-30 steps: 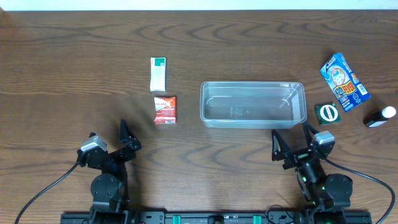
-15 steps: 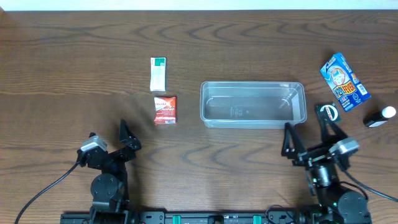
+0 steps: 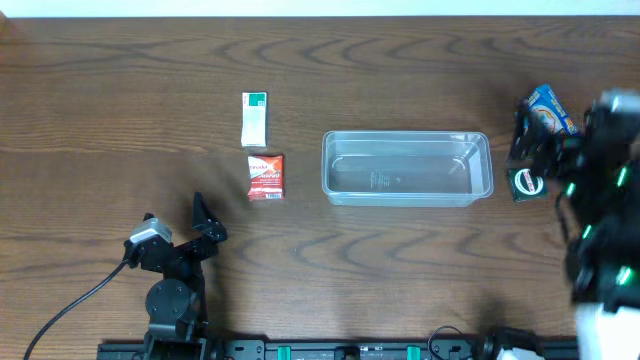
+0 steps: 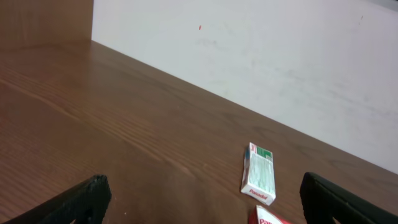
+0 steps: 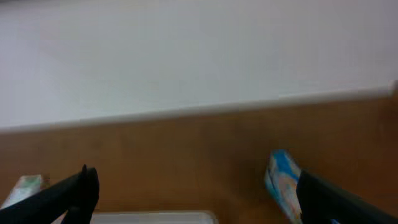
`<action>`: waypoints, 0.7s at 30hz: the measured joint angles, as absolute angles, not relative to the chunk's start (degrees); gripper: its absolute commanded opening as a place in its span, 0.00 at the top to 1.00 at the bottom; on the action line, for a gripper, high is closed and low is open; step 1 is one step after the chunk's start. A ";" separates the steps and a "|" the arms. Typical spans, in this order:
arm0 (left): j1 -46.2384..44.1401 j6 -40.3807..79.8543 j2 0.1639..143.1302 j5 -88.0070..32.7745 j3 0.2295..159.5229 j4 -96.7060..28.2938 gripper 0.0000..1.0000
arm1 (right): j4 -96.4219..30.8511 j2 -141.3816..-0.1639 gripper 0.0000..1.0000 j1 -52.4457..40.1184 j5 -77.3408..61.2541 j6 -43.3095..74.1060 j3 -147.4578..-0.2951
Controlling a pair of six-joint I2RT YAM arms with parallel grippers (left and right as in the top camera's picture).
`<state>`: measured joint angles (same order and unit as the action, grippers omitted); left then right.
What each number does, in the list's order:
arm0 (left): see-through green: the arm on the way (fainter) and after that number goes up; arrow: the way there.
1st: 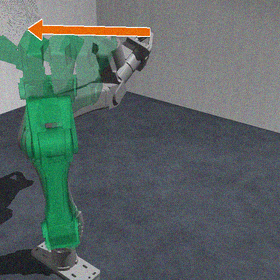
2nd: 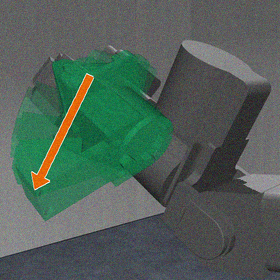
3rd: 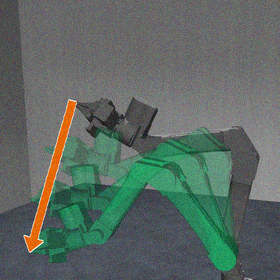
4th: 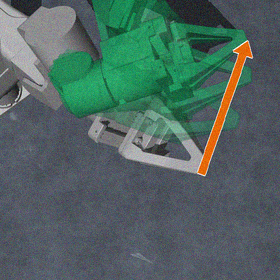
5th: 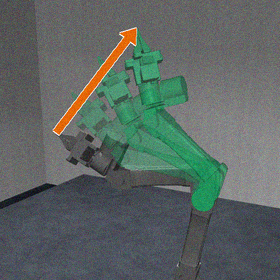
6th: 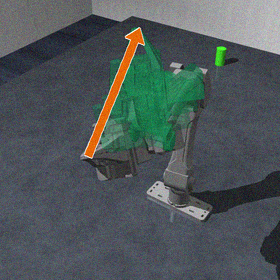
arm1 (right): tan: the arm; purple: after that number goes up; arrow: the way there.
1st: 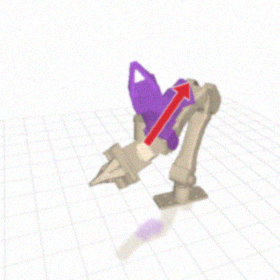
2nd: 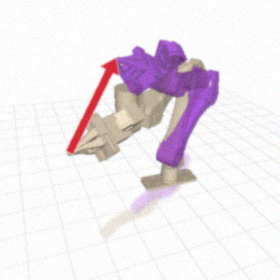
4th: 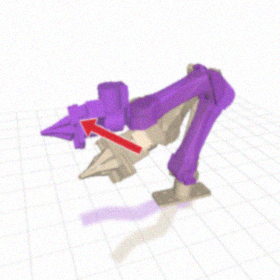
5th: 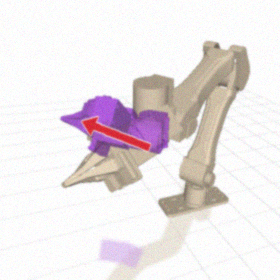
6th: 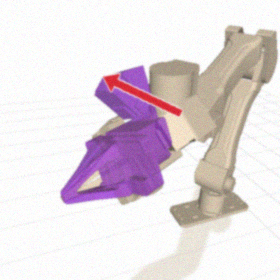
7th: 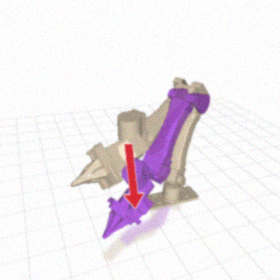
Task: Pack container
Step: 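Reach the right gripper to the blue Kool Fever box and grasp it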
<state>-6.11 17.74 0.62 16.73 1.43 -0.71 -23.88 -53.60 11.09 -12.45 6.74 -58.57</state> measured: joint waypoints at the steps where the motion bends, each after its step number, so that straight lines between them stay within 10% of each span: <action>1: -6.09 17.74 0.62 16.73 1.43 -0.73 0.02 | -28.01 -56.51 0.01 11.55 -12.51 5.52 -61.91; 9: -6.09 17.74 0.62 16.73 1.50 -0.84 0.02 | -57.95 -77.45 0.01 12.67 -0.21 -4.73 -91.64; 21: -6.09 17.74 0.62 16.71 1.50 -0.84 0.02 | -63.46 -83.42 0.01 12.71 6.70 -12.86 -101.54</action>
<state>-6.09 17.74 0.62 16.71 1.50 -0.84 -63.46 -83.42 12.71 6.70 -12.86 -101.54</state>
